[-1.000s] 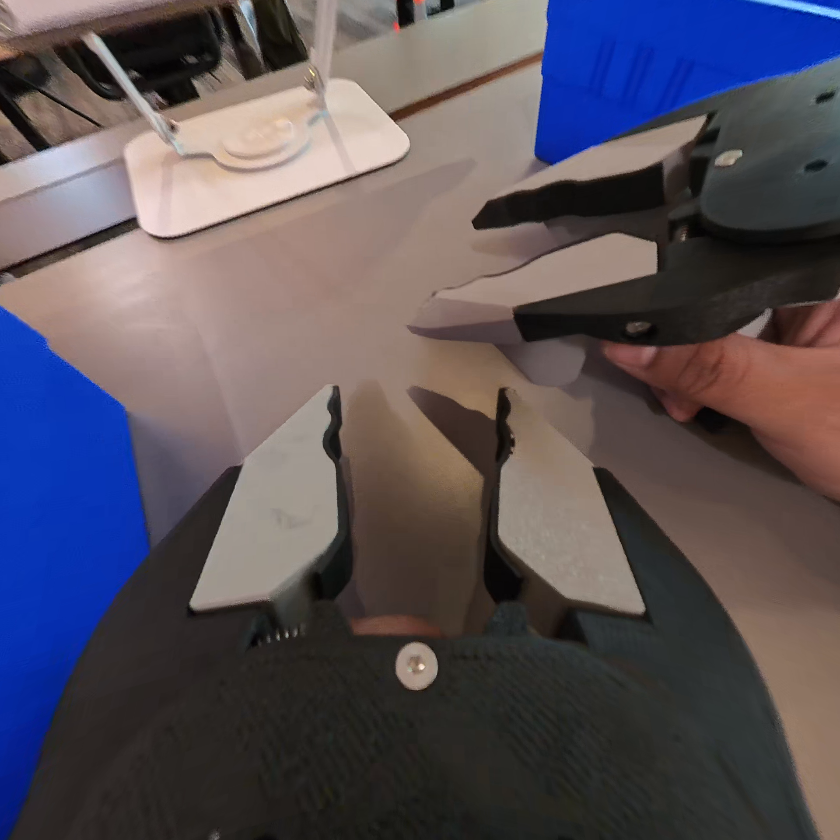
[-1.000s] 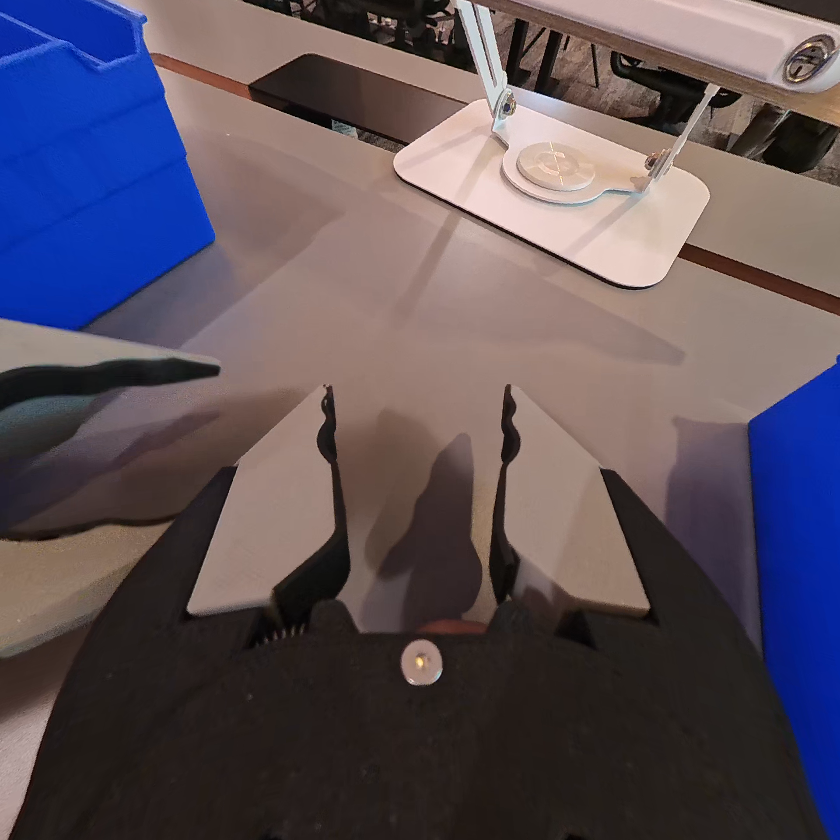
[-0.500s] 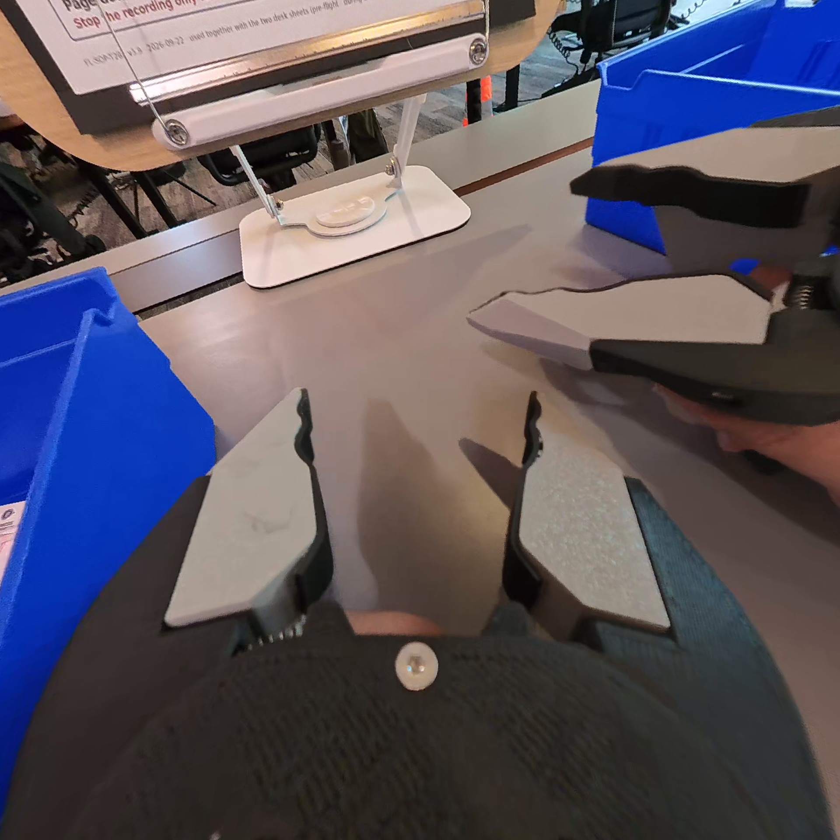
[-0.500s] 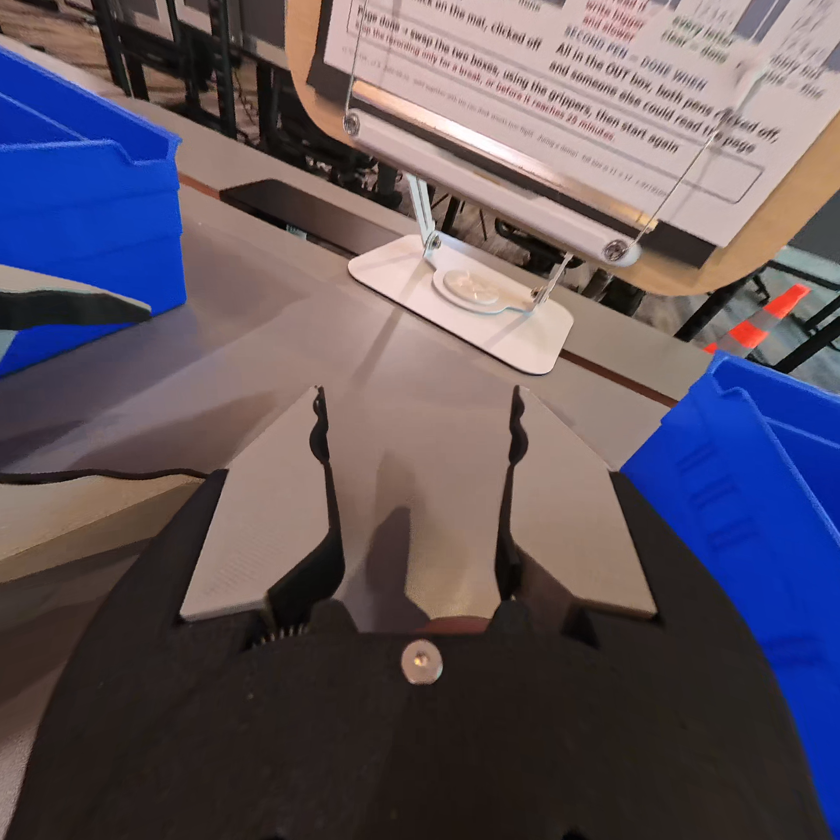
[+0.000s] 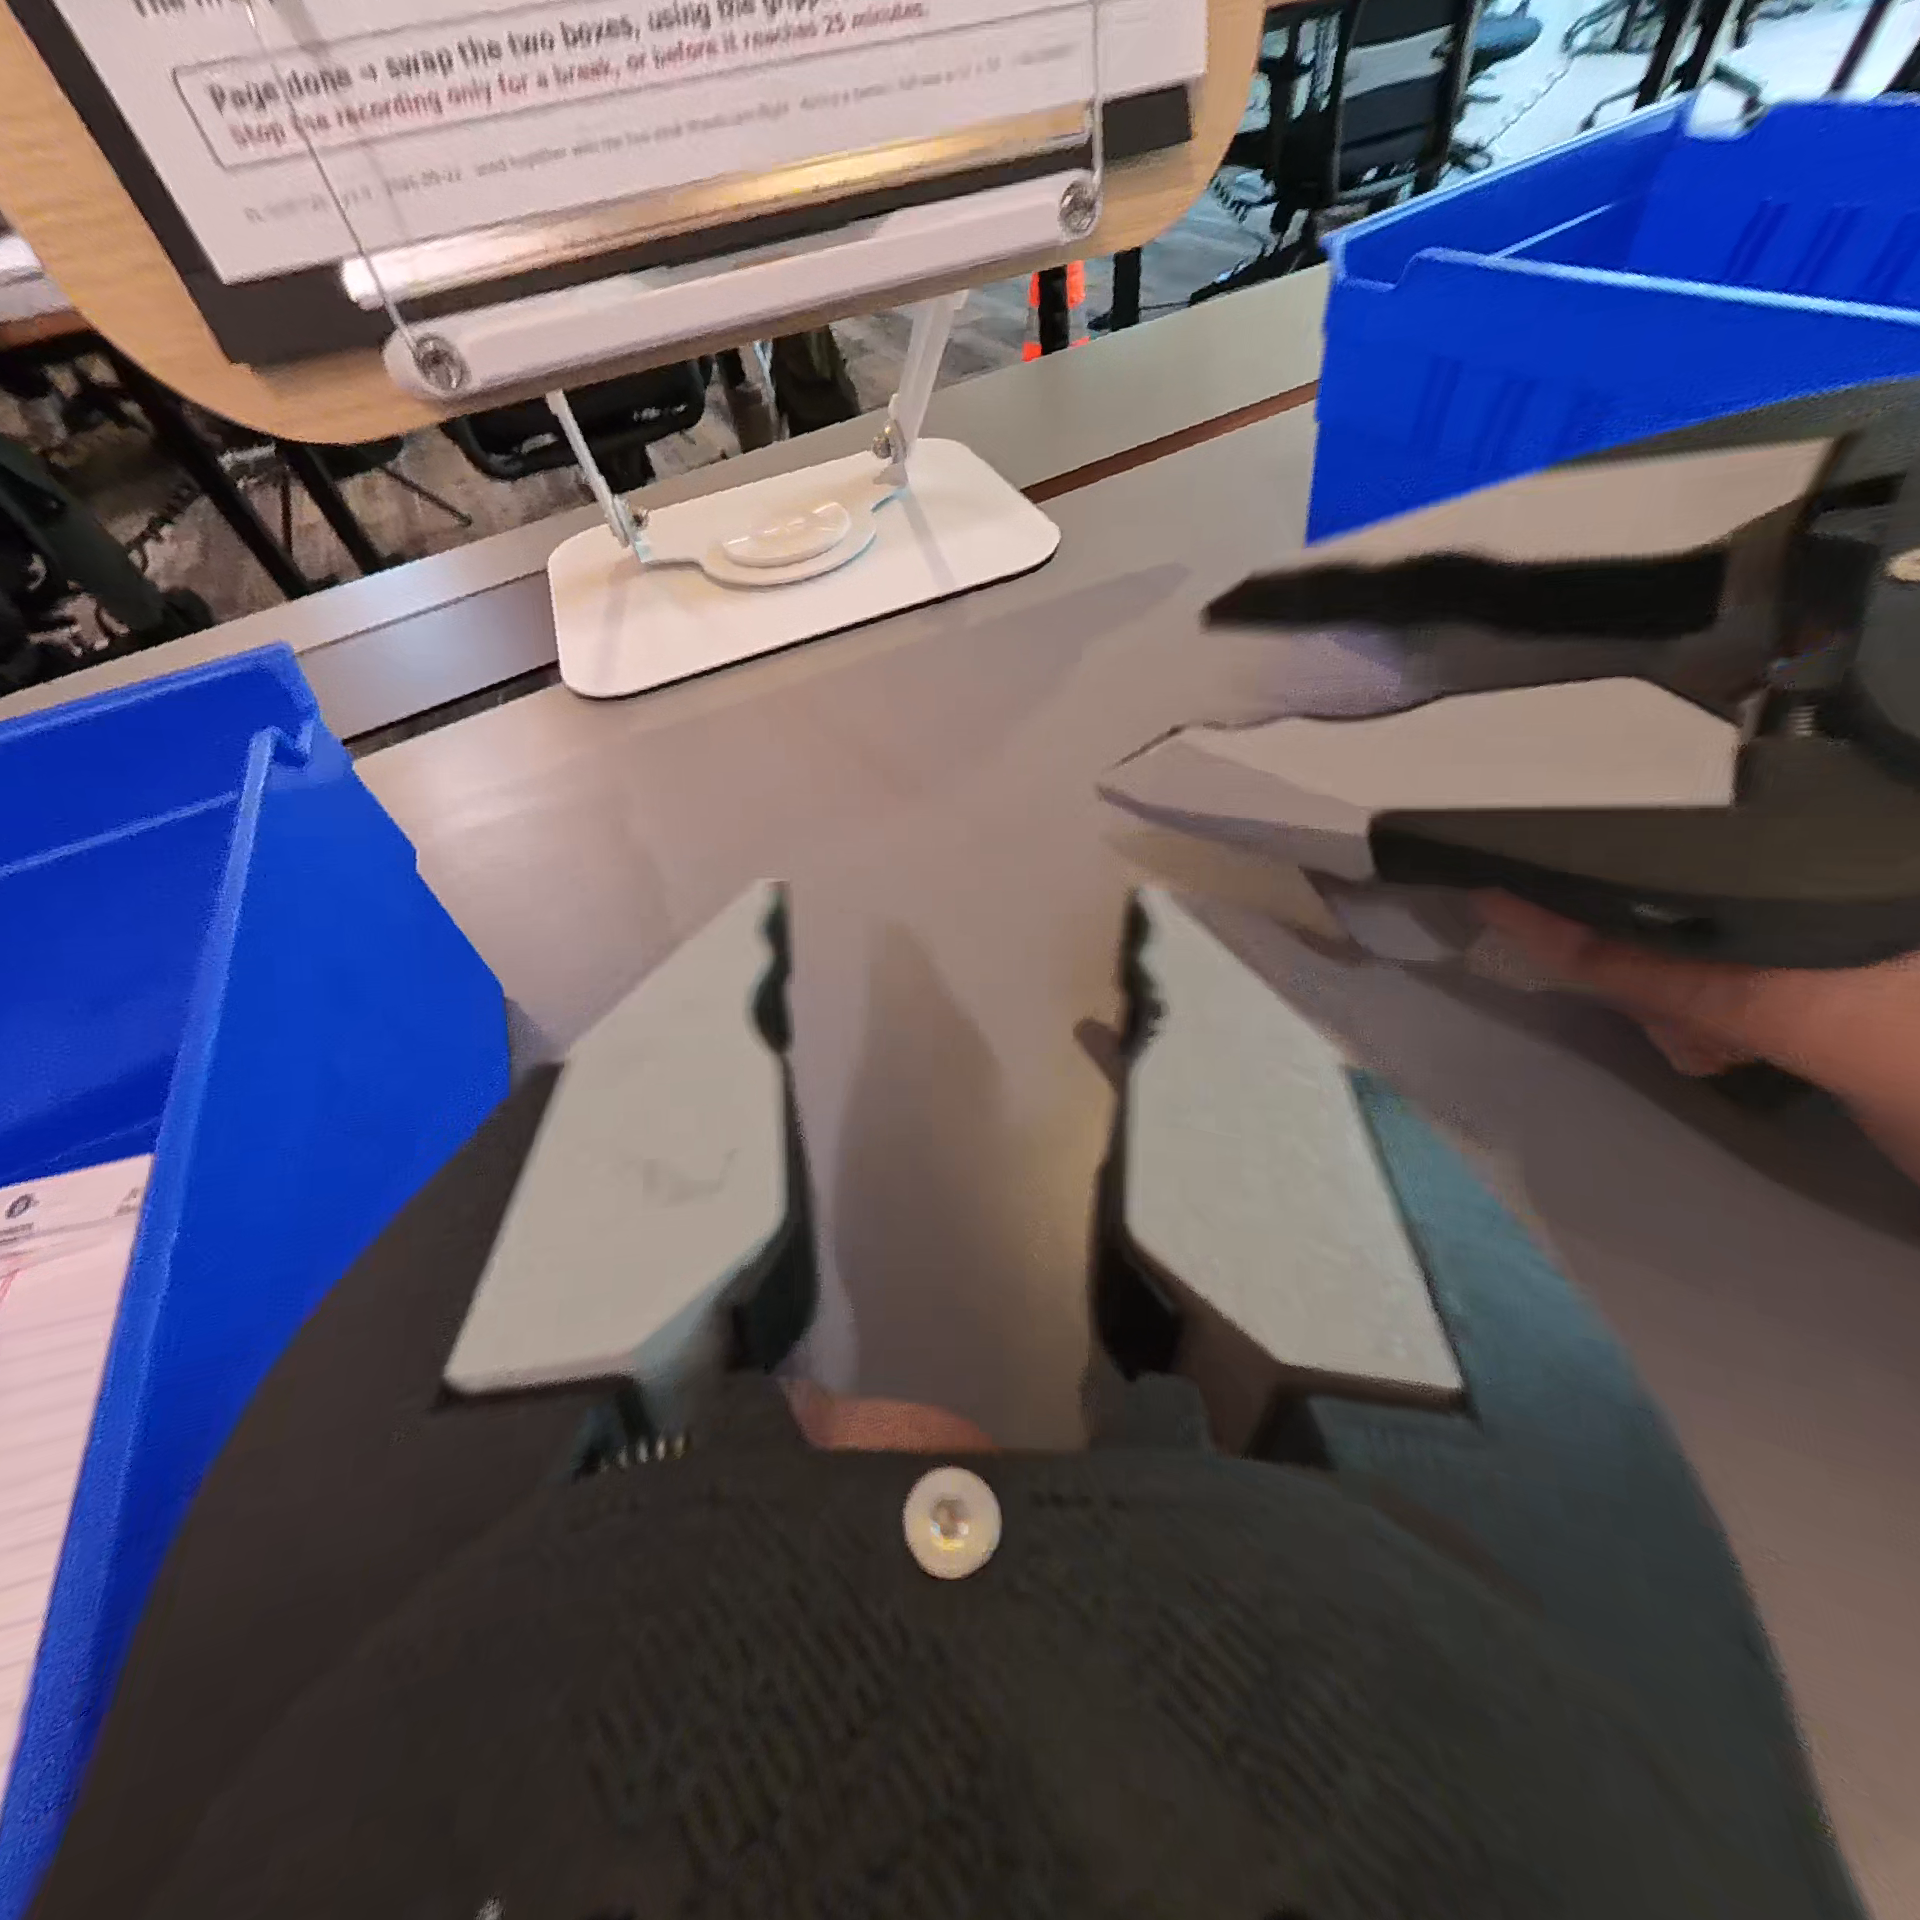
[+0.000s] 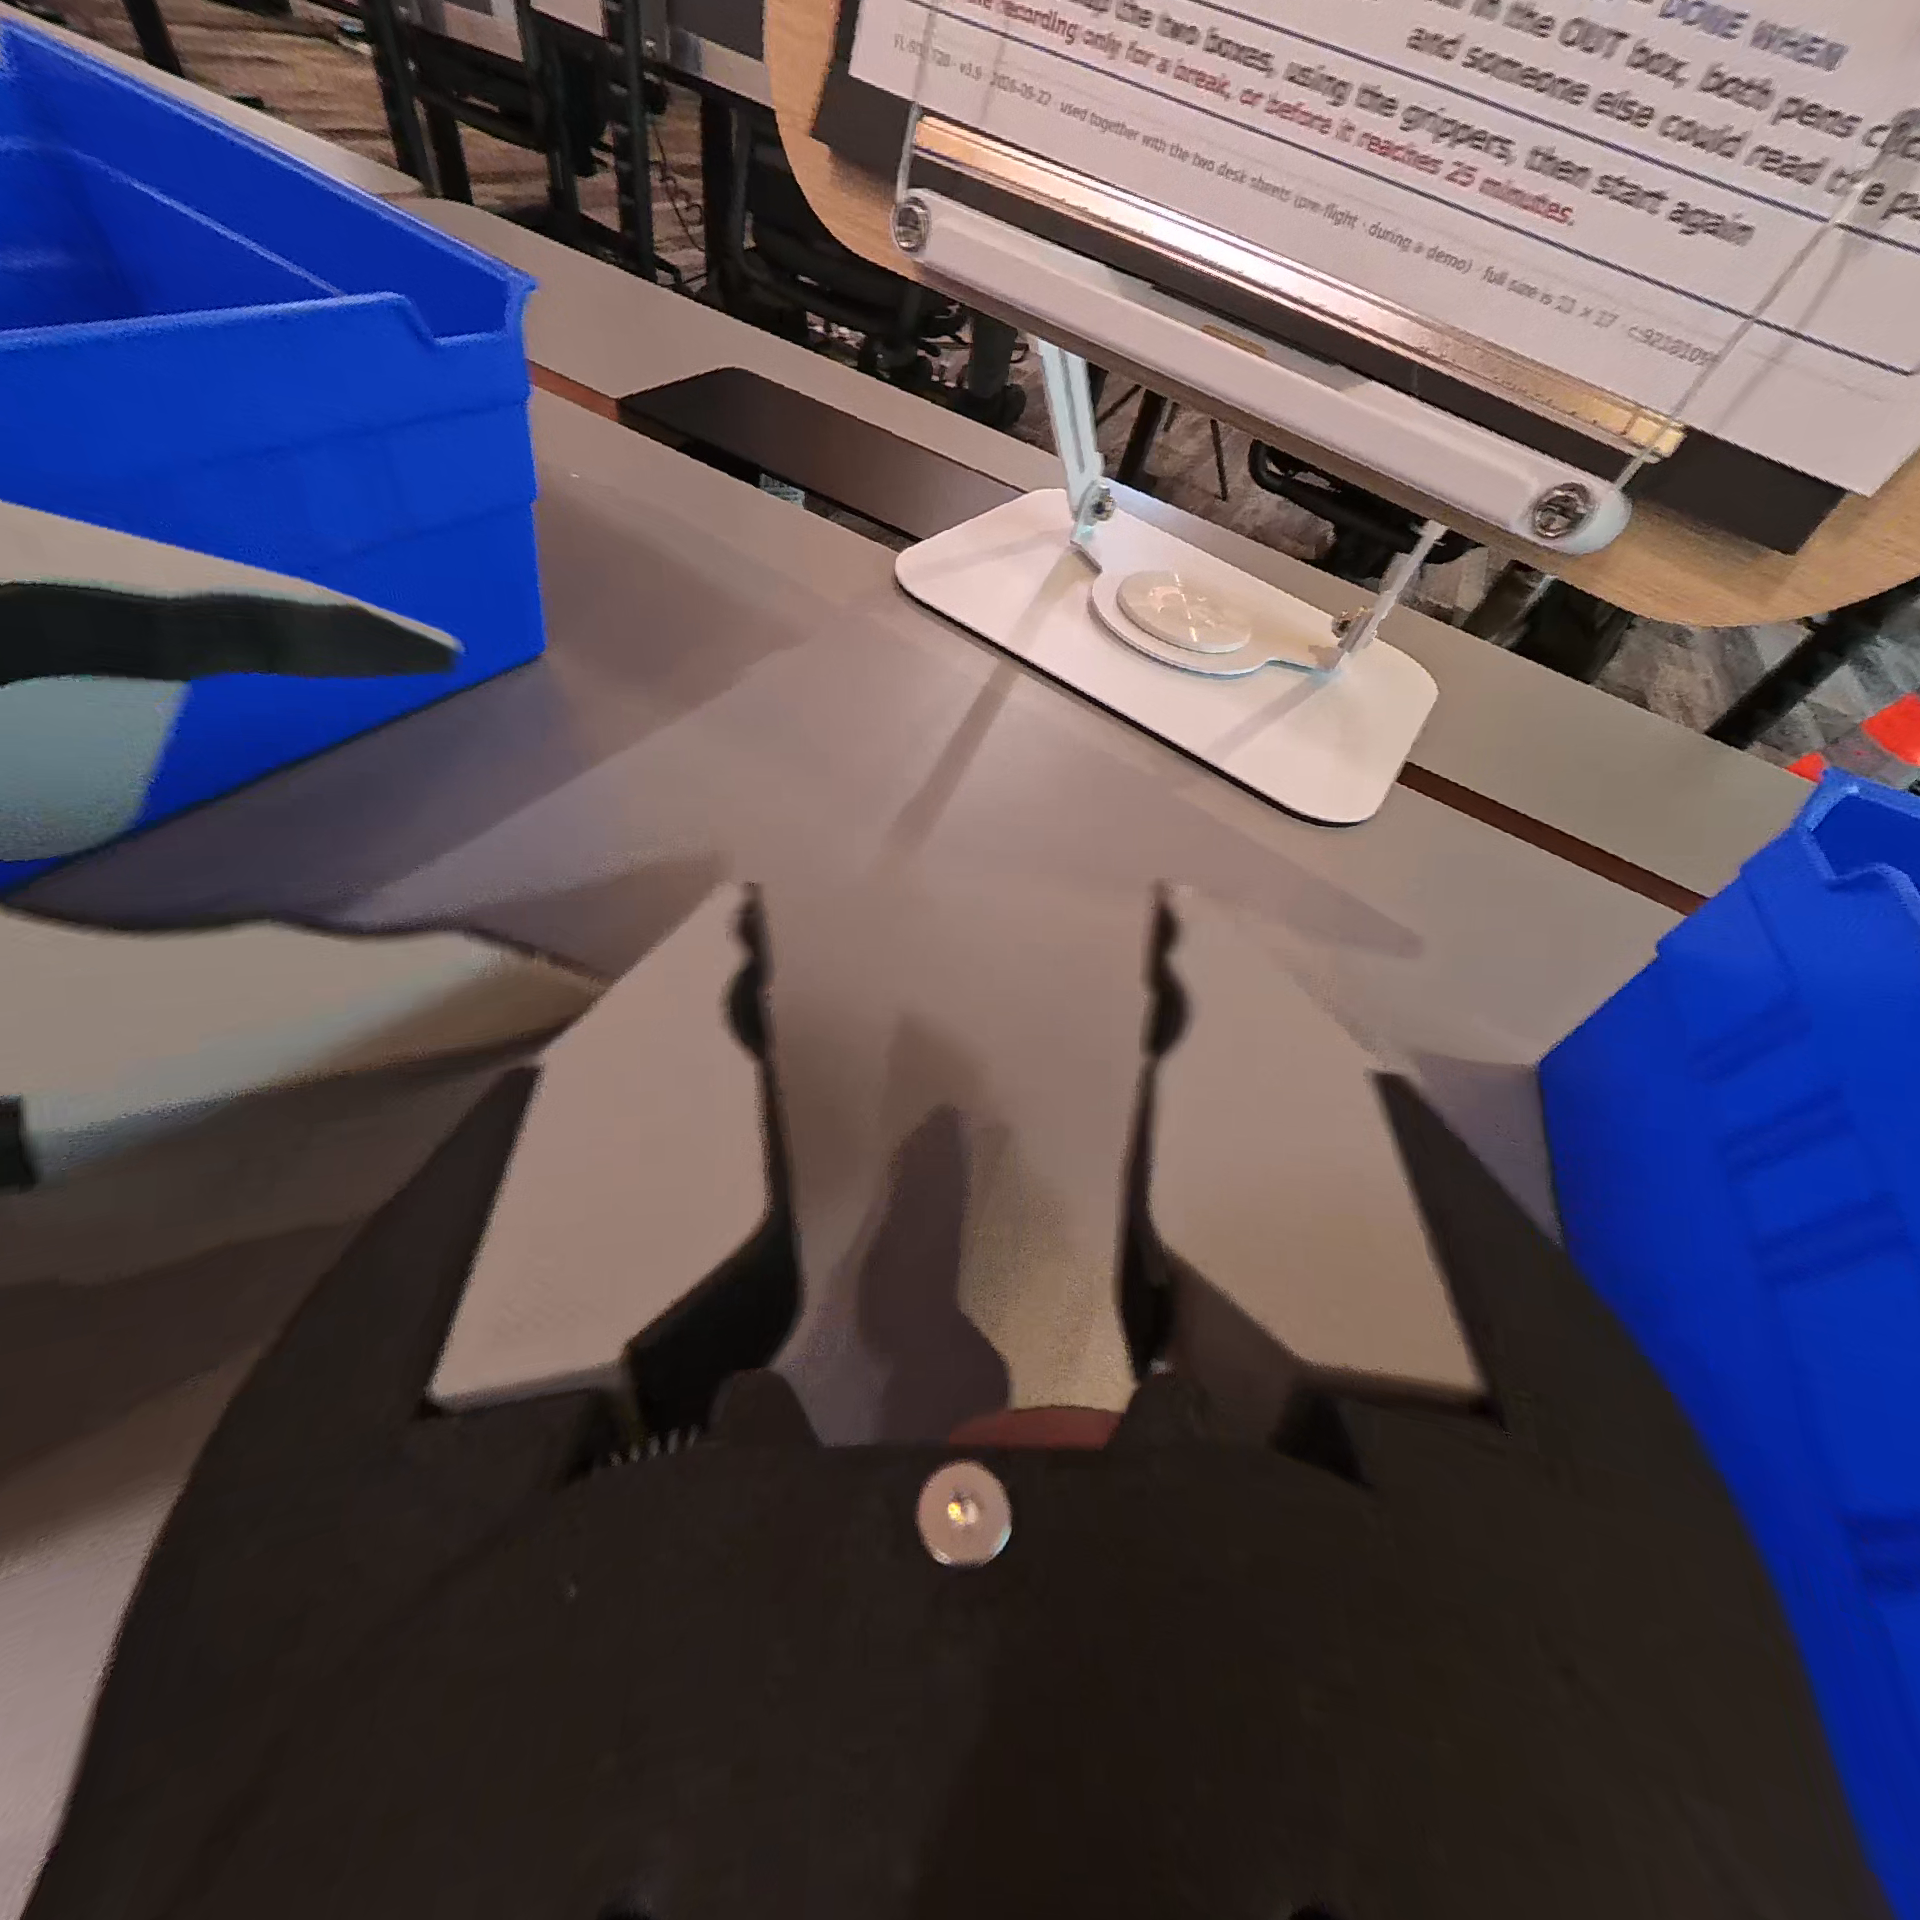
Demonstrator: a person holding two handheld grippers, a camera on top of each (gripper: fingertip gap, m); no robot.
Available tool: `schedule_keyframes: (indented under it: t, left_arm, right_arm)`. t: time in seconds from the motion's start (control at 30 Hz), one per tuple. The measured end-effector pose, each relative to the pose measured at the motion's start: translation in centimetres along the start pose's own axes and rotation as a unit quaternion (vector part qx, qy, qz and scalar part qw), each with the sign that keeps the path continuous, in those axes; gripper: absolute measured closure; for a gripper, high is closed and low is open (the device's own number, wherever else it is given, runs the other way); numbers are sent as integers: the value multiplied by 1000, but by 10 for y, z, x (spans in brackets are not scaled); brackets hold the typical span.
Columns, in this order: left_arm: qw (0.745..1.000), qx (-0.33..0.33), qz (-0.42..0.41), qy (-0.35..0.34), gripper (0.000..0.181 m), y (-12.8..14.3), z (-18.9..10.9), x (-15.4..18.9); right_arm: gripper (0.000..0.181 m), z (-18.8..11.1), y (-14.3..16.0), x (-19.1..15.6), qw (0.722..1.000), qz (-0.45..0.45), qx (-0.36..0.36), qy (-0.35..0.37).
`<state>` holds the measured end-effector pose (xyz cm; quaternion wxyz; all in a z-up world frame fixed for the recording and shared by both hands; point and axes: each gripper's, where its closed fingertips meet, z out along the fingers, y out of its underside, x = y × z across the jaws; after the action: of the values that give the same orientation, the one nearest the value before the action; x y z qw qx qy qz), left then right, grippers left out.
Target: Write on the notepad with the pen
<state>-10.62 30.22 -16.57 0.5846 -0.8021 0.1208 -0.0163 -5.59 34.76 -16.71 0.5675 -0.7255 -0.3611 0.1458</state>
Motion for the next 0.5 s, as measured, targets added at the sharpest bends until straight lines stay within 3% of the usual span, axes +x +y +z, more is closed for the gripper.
schedule_keyframes:
  t: [0.07,0.23,0.27,0.3,0.33,0.5]
  left_arm:
    - [1000,23,13,14,181,-7,-5,5]
    - [999,37,37,10,181,-10,-7,8]
    - [999,36,41,5,181,-9,-6,7]
    - [998,33,47,1,167,-8,-5,8]
    - [998,30,51,-4,155,-8,-5,7]
    - [997,30,63,-22,134,-8,-4,6]
  right_arm:
    - [181,-1,1,-9,999,-3,-2,-33]
    - [181,0,2,-9,1000,-1,-4,-31]
    - [160,0,2,-7,1000,1,-5,-26]
    - [142,0,2,-6,1000,2,-7,-22]
    - [138,0,3,-6,1000,4,-8,-22]
    - [129,1,4,-5,1000,6,-12,-21]
